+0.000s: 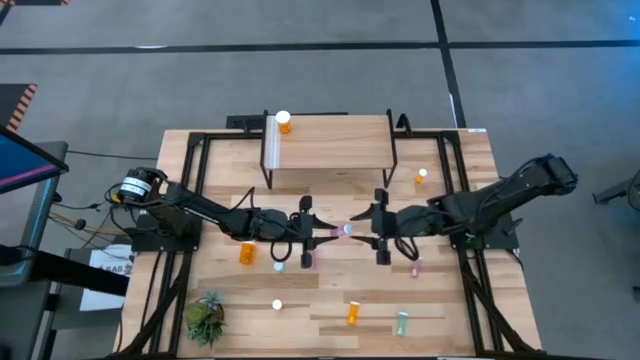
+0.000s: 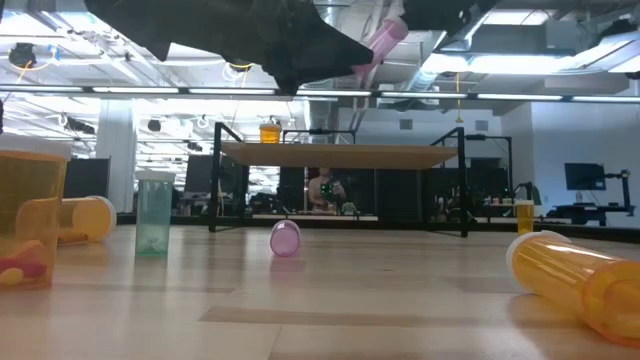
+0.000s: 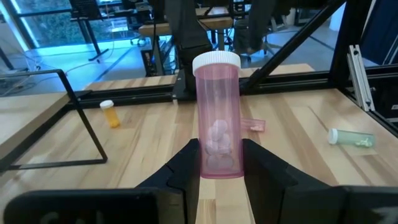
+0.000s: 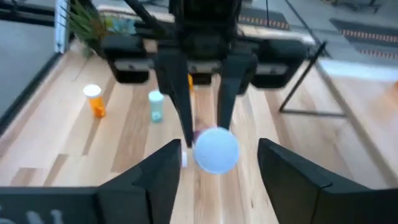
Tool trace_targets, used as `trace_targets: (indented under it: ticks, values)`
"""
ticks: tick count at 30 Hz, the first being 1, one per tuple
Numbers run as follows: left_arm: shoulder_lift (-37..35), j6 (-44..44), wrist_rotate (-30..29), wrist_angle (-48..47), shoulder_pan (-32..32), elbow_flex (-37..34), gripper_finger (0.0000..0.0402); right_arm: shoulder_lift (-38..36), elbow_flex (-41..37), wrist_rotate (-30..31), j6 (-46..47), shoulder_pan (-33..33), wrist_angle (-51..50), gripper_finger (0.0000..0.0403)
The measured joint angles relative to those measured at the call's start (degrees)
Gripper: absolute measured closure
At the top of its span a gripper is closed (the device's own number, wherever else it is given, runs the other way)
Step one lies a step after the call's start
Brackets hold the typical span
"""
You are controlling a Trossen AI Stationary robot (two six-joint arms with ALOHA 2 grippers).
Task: Pick and place medicine bottles onto shelf by color
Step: Put the middle pink pill bottle on the shelf
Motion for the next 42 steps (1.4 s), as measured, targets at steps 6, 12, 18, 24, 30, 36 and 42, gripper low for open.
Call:
trace_targets:
  ticks: [6, 12, 18, 24, 30, 36, 42]
  values:
    - [0.0, 0.0, 0.0, -0.5, 0.0, 0.0, 0.0315, 0.8, 0.0, 0.0, 0.5, 0.0, 0.1, 0.0138]
    - [0.0, -0.2, 0.0, -0.5, 0.0, 0.0, 0.0315, 0.9, 0.0, 0.0, 0.6, 0.0, 0.3, 0.0138]
    - [0.0, -0.8, 0.0, -0.3, 0.0, 0.0, 0.0315, 1.2, 0.0, -0.1, 2.0, -0.3, 0.4, 0.0138]
    - [0.0, -1.0, 0.0, 1.5, 0.0, 0.0, 0.0315, 1.2, 0.0, -0.1, 2.2, -0.4, 0.7, 0.0138]
    - [0.0, -1.5, 0.0, 2.4, 0.0, 0.0, 0.0315, 1.2, 0.0, -0.1, 2.1, -0.4, 0.7, 0.0138]
    - [0.0, -1.7, 0.0, 2.3, 0.0, 0.0, 0.0315, 1.2, 0.0, -0.1, 2.1, -0.4, 0.9, 0.0138]
    - [0.0, -1.7, 0.0, 2.0, 0.0, 0.0, 0.0315, 1.2, 0.0, -0.1, 2.0, -0.4, 1.1, 0.0138]
